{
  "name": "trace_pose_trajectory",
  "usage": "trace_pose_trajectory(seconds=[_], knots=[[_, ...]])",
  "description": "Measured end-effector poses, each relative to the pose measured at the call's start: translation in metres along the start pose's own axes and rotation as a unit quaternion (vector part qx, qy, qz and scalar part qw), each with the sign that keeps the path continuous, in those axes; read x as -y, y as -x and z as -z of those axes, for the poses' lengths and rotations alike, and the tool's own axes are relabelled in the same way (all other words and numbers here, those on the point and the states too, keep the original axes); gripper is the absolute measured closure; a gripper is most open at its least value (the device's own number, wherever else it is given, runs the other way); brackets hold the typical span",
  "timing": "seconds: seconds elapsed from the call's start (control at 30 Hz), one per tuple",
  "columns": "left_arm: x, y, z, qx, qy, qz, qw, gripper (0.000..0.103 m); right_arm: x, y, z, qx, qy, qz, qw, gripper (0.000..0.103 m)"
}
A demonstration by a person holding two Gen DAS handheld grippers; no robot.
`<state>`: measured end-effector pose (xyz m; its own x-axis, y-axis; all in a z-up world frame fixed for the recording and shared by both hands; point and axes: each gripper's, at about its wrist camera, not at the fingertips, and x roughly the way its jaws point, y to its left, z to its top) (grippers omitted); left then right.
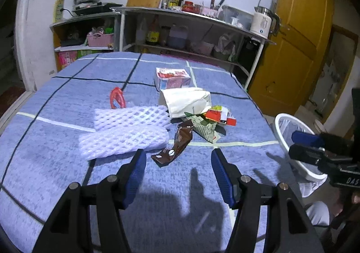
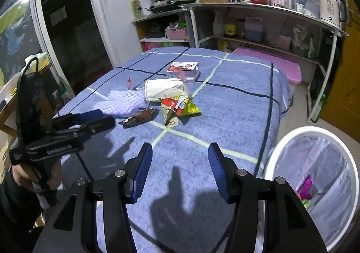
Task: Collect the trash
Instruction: 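Move both tools back over the table toward the brown wrapper, then grasp the brown wrapper with the left gripper while the right grasps the red-and-yellow chip bag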
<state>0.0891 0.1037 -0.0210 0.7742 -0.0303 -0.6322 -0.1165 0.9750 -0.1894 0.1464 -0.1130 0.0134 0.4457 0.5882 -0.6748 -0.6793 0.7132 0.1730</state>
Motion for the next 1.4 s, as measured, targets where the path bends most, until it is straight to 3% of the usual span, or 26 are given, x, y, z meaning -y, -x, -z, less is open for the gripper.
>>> trace_pose_trajectory(seconds=[0.13, 0.3, 0.57, 1.0, 1.4], knots=[[0.001, -0.018, -0.002, -0.016, -0.015, 0.003, 0.9998, 0.043, 0.002, -0.010, -0.005, -0.007, 0.000, -0.001, 1.000, 0.050], [0.005, -0.036, -0.007, -0.033, -0.034, 0.004, 0.9989, 0.052, 0.005, -0.024, -0.011, -0.017, -0.001, 0.001, 1.000, 0.050], [0.012, -0.050, -0.004, -0.067, -0.050, 0.000, 0.9965, 0.080, 0.006, -0.042, -0.024, -0.026, 0.008, 0.000, 1.000, 0.050], [0.002, -0.030, 0.010, -0.056, -0.020, 0.017, 0.9981, 0.081, 0.003, -0.089, -0.053, -0.042, 0.033, -0.014, 0.999, 0.050], [-0.005, -0.033, 0.012, -0.054, -0.004, 0.024, 0.9983, 0.081, 0.017, -0.125, -0.063, -0.064, 0.003, -0.041, 0.997, 0.053]])
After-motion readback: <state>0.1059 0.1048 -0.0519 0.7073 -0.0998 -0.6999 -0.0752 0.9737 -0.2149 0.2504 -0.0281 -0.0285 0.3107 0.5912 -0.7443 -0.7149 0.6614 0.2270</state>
